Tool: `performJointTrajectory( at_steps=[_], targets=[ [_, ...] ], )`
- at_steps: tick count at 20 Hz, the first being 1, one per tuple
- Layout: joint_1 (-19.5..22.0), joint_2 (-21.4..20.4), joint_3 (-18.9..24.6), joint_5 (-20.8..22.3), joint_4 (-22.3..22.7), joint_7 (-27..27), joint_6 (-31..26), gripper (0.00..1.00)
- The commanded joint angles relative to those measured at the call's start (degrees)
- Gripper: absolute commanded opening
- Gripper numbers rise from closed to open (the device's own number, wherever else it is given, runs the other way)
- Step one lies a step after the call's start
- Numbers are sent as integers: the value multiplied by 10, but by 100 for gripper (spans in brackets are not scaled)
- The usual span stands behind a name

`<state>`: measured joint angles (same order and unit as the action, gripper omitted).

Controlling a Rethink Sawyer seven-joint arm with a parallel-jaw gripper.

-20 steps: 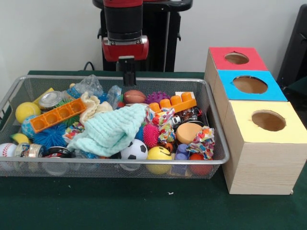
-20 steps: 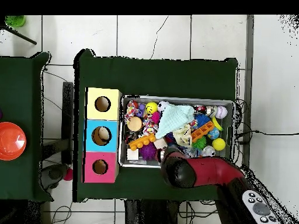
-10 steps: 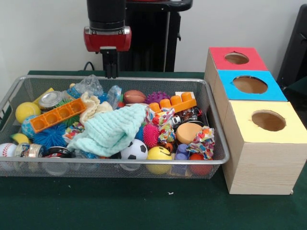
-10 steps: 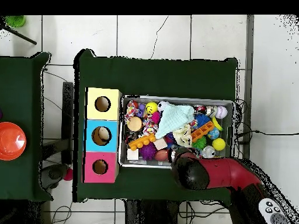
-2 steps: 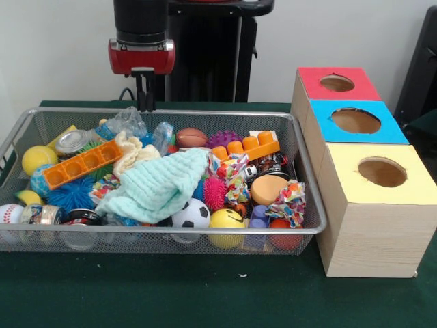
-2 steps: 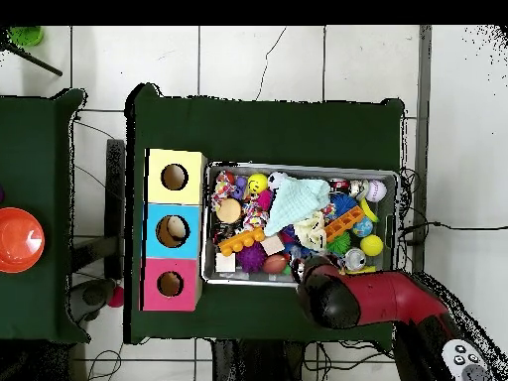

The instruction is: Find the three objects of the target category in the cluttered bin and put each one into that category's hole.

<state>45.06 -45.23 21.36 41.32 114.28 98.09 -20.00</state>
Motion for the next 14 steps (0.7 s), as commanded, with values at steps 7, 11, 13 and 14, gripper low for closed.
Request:
performJointTrajectory(
  at_steps=[7,11,13,14],
  targets=[
    [1,62,-19,108,-85,-85,-78,0],
    [19,67,-10,106,-84,-108,-94,0],
    [28,67,-4,104,-84,-129,-111,0],
    [33,70,-3,102,-86,-135,-116,0]
  ],
)
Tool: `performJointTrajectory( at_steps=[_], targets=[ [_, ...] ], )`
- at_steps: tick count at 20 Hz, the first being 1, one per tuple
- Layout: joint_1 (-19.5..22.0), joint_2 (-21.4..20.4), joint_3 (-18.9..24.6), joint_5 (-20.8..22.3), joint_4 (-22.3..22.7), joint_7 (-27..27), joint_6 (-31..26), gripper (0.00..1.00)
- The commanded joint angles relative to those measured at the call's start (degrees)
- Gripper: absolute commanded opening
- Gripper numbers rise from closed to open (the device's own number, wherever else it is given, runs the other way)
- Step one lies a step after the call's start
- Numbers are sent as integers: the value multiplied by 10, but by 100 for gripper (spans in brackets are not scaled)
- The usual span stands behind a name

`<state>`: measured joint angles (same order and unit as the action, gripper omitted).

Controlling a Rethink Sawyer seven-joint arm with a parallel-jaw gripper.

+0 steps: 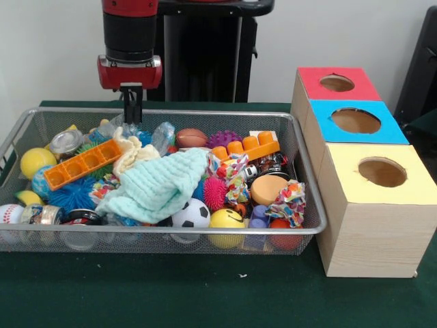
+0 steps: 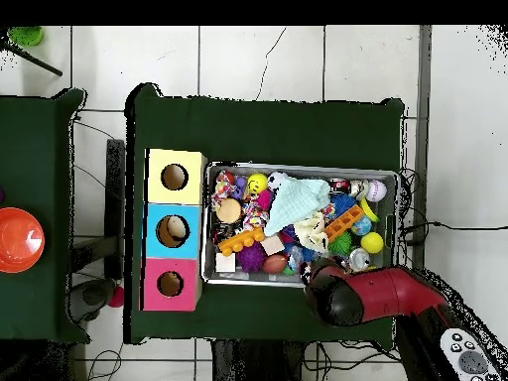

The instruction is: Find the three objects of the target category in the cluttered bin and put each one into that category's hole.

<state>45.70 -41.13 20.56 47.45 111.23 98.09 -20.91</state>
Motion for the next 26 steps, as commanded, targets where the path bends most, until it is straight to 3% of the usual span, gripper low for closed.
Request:
performJointTrajectory(
  at_steps=[1,7,17,26],
  targets=[
    [30,34,6,42,-59,-138,-108,0],
    [39,71,7,69,-85,-133,-85,0],
    [46,95,14,127,-122,-154,-53,0],
    [83,97,56,162,-148,-218,-59,0]
  ],
)
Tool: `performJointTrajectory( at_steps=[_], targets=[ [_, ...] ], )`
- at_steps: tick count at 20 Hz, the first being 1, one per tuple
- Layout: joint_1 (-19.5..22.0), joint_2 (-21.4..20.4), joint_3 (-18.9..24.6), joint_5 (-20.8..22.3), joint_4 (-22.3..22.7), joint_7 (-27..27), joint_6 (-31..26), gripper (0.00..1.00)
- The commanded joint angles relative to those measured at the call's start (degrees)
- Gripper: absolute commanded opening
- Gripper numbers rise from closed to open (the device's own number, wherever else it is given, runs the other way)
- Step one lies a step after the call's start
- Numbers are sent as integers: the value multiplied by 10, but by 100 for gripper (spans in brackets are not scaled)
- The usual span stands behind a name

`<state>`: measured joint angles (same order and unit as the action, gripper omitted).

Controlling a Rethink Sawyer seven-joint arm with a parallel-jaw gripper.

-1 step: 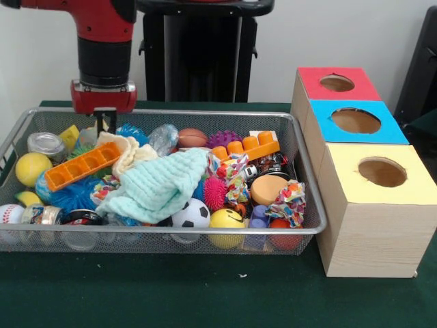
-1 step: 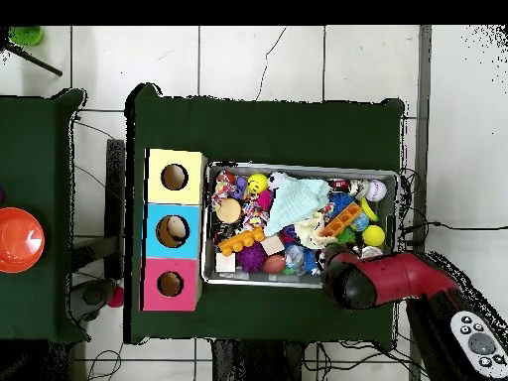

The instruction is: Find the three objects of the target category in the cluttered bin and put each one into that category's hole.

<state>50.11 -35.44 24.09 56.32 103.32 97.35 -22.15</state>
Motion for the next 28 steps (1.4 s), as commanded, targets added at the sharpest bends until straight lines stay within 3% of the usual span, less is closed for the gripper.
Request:
performJointTrajectory(
  at_steps=[1,9,11,18,28],
  targets=[
    [40,36,26,76,-70,-221,-51,0],
    [61,18,59,59,-67,-256,-72,0],
    [66,8,63,33,-59,-255,-94,0],
    [88,-28,91,-122,-19,-239,-241,0],
    [105,-67,118,-223,20,-181,-332,0]
  ],
)
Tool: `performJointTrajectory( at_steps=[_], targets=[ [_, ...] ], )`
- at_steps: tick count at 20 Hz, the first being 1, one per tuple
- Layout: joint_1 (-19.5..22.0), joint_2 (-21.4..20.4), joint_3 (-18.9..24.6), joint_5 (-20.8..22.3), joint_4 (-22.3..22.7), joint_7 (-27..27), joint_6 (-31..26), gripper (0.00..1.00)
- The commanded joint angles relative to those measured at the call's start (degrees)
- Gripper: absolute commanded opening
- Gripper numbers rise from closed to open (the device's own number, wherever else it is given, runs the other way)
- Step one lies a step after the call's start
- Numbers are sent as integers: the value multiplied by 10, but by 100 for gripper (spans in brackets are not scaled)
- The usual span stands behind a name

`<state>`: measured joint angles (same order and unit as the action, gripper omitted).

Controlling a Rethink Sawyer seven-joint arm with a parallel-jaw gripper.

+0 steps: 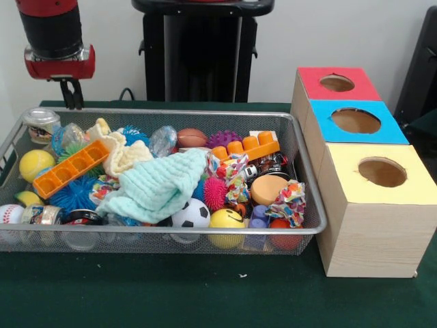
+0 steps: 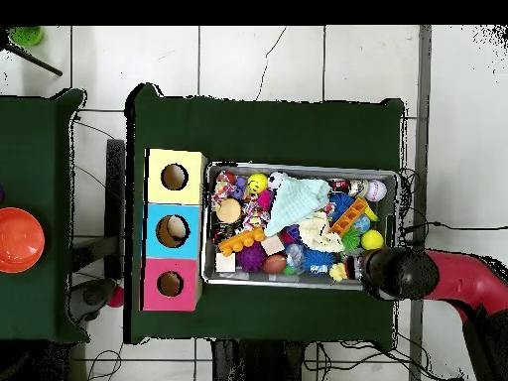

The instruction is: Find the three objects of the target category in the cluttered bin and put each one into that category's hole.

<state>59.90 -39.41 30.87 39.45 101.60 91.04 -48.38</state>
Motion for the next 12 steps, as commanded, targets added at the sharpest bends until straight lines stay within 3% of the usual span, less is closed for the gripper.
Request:
performJointTrajectory(
  at_steps=[1,6,12],
  targets=[
    [9,-25,52,-54,35,-117,-67,0],
    [14,-9,54,-54,35,-101,-37,0],
    [28,24,65,-39,44,-67,58,0]
  ],
)
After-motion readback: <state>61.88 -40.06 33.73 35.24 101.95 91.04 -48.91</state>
